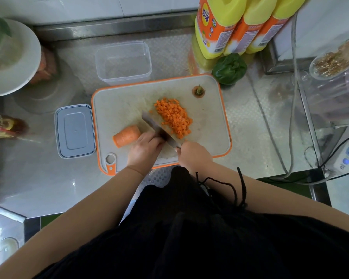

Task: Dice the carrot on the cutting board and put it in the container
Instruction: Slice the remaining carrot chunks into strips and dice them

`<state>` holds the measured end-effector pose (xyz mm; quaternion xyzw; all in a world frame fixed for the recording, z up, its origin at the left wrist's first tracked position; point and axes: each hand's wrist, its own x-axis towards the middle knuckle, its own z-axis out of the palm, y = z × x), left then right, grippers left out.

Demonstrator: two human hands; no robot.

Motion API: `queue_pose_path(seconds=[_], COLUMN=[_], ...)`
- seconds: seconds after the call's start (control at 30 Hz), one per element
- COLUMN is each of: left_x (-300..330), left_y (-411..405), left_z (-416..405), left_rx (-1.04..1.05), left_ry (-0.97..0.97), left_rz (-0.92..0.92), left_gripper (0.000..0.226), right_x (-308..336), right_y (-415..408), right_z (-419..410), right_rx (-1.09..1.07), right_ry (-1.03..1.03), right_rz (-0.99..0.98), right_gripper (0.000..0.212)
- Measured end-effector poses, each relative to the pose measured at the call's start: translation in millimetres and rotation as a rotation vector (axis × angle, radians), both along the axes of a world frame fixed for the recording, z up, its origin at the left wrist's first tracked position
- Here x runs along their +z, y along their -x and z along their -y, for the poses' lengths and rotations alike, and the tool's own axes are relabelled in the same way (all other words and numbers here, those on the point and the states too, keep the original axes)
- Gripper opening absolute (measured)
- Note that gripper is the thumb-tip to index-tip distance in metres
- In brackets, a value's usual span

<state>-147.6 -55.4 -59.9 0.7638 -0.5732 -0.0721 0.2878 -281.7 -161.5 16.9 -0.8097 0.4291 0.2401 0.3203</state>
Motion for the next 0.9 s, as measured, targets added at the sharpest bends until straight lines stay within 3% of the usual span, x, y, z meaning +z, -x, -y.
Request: queue_pose_path(seconds=[0.13,0.4,0.53,0.73,0.9], left_x=[4,10,3,0,-1], left_y=[0,3,0,-1,-2], left_z=[-2,-7,-4,-4,-5], left_rx=[-0.012,0.015,0.021,0.028,-0.002], left_ry=[0.027,0.044,0.0,-0.006,0.017], left_rz=[0.033,0.067,0.052,0.026,0.035], left_gripper=[0.008,0.017,0.02,0.021,0.016], right_x=[8,26,24,14,8], right_y=[9,2,-5,-11,-10], right_z=[20,1,-7,-13,1], right_rx=[-0.096,0.091,0.125,0.078,-0.06], right_ry=[-0.094,0.05,0.047,0.03,-0.056], right_rz=[0.084,0.093,0.013,-0.04,0.095], right_gripper=[0.042,0.03,0.012,0.012,0.03])
